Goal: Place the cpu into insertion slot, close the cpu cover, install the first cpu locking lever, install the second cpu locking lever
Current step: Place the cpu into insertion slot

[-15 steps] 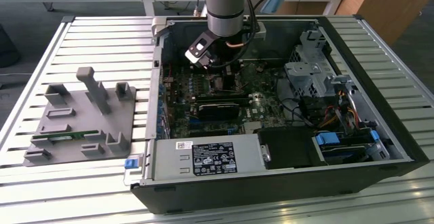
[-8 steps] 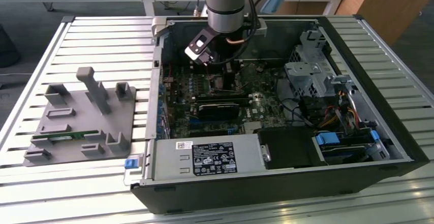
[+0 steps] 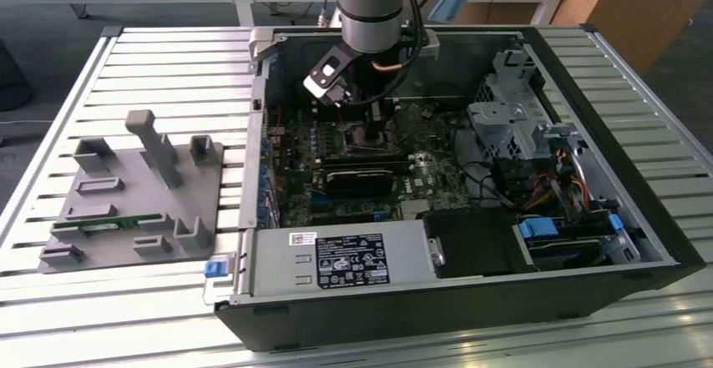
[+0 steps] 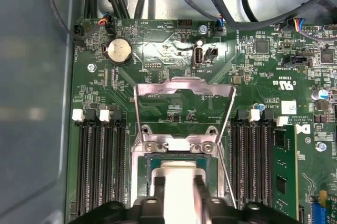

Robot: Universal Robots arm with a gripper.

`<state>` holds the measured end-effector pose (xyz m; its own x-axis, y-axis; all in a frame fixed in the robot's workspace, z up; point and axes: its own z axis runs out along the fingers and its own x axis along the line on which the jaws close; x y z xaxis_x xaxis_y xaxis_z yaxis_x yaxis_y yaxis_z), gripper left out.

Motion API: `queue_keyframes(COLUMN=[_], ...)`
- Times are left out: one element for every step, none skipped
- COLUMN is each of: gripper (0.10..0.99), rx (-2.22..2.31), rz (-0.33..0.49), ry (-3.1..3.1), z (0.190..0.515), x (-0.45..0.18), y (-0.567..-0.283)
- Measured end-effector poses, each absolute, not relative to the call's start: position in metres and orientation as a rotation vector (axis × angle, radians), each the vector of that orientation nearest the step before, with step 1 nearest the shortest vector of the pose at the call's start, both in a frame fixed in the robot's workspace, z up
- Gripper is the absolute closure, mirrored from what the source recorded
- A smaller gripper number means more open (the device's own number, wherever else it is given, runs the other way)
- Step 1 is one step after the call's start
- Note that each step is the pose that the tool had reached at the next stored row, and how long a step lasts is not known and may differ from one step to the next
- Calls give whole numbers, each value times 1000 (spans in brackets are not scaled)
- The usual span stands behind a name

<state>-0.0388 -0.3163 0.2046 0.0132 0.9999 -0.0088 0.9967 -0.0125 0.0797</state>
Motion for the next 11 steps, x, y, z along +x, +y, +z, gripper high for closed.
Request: queue_keyframes(gripper=[796, 796, 855, 914, 973, 973, 980, 980, 980, 980, 980], rx=[2191, 2191, 2191, 2191, 2191, 2191, 2192, 2192, 2192, 2192, 2192], rz=[77, 78, 78, 78, 78, 78, 78, 78, 78, 77, 77], ry=[2162, 2163, 2163, 2163, 2163, 2163, 2163, 2163, 2163, 2163, 2163], z=[205, 205, 205, 206, 206, 207, 208, 208, 209, 210, 210], x=[-39, -39, -39, -39, -39, -39, -39, -39, -39, -39, -39], y=[-316, -316, -316, -316, -316, -316, -316, -316, -316, -316, -316])
